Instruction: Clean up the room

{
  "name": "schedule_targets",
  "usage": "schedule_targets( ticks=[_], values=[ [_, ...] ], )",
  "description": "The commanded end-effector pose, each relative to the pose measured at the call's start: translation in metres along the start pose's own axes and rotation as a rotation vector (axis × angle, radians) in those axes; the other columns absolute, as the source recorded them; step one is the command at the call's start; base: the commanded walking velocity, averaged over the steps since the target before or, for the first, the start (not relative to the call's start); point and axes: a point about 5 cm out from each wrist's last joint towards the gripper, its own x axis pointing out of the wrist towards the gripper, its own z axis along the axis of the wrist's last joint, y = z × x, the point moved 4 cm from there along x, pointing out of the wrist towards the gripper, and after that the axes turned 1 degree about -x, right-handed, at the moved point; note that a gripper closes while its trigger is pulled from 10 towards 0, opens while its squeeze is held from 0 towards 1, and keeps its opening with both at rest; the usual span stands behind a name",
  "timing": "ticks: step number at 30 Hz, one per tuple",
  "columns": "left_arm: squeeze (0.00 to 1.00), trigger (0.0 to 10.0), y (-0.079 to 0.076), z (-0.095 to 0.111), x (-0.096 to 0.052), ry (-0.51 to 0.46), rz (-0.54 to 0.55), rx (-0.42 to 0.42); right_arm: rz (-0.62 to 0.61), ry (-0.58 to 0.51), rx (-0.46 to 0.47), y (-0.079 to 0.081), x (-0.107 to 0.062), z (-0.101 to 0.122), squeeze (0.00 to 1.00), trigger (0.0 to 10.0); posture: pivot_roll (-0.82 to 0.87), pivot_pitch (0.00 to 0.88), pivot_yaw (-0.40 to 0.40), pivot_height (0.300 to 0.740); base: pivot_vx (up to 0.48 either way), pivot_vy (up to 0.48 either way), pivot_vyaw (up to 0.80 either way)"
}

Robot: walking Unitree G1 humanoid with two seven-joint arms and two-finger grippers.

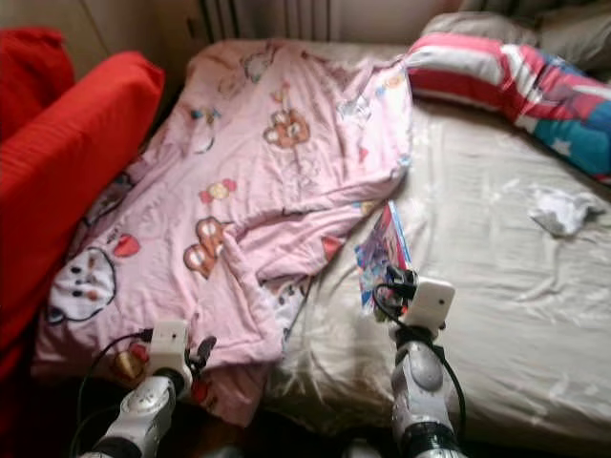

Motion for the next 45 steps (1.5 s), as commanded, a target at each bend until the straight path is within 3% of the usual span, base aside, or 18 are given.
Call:
schedule_targets(
  ticks=[1, 14, 45],
  values=[
    [0.0, 10.0, 0.005, -0.008, -0.004, 0.02, 0.013, -0.002, -0.001, -0.054, 0.0, 0.0, 0.003, 0.012, 0.0, 10.0, -0.04, 0.155, 0.015, 0.726, 0.0, -0.315, 0.0],
    [0.0, 10.0, 0.006, -0.003, -0.002, 0.004, 0.013, -0.007, 0.0, -0.029, 0.044, 0.003, 0.004, 0.009, 0.0, 10.0, -0.05, 0.138, 0.018, 0.726, 0.0, -0.373, -0.24],
    [0.0, 10.0, 0.011, 0.004, 0.0, -0.022, 0.024, -0.011, 0.009, -0.017, 0.046, 0.005, 0.005, 0.006, 0.0, 10.0, -0.04, 0.143, 0.022, 0.726, 0.0, -0.369, -0.14]
  ],
)
